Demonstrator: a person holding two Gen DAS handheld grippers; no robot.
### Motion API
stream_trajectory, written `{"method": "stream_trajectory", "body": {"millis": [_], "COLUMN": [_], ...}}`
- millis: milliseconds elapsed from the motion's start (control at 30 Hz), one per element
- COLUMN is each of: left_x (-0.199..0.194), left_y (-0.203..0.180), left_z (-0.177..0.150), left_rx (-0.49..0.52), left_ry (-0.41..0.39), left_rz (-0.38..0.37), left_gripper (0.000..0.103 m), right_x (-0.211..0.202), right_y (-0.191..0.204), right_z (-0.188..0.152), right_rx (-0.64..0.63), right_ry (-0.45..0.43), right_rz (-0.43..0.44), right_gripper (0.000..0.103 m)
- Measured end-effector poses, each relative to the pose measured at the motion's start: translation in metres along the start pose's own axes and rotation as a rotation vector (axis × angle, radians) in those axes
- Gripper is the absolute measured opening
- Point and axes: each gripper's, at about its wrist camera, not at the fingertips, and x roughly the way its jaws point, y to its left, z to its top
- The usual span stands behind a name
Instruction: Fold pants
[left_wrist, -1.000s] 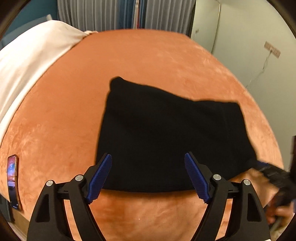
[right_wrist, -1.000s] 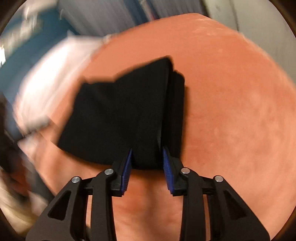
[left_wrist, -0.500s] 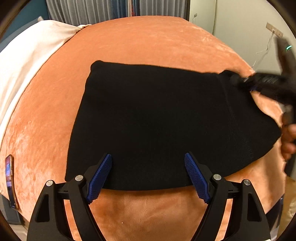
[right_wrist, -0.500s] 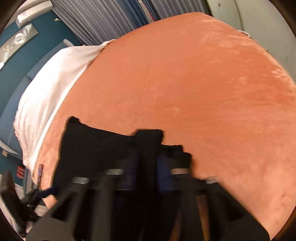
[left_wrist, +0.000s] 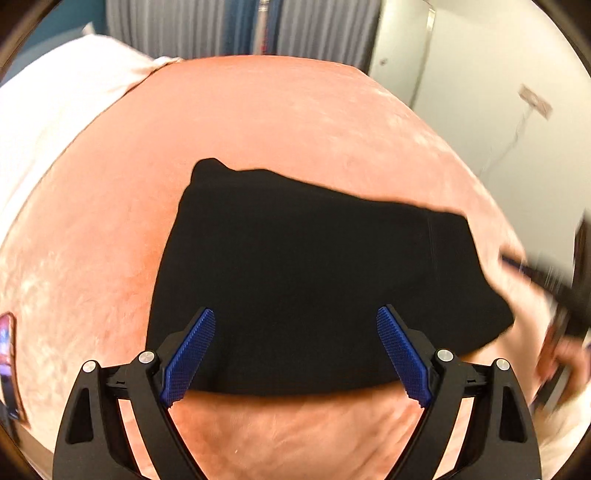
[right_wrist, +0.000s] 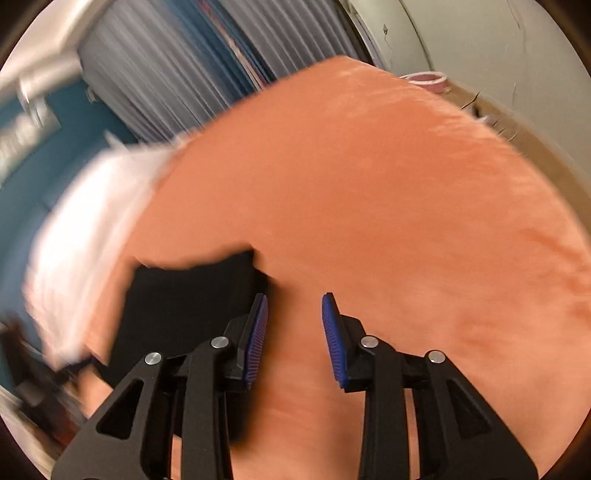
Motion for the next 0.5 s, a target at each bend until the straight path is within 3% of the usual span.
{"method": "stream_trajectory", "body": {"millis": [133,267,333,433,500], "left_x": [0.014,0.025,0.033,0.044,0.048], "left_y": [-0.016,-0.033,-0.041,-0.046,-0.044], "left_z": [0.011,0.011,0.01,0.011,0.012], "left_rx": [-0.006,0.019,0.031,0.032,0.026], "left_ry": [0.029,0.062,0.074,0.096,0.097], "left_rz": [0.026,0.023,0.018,0.028,0.023], "left_gripper": [0.087,0.087,0.087,0.087,0.087], "right_x": [0.003,0.003,0.004,0.021,0.029], "right_y": [0.046,0.071,0.085,0.085,0.074], "right_z": [-0.013,-0.008,-0.01,-0.001,-0.001], "right_rx": [-0.148,-0.197,-0.256,-0.286,-0.234], "right_ry": [0.035,0.069,0.085,0.126,0.173], "right_rz": [0.098,0.21,0.22,0.163,0.228], "right_gripper": [0.03,0.03,0.03,0.028,0.028]}}
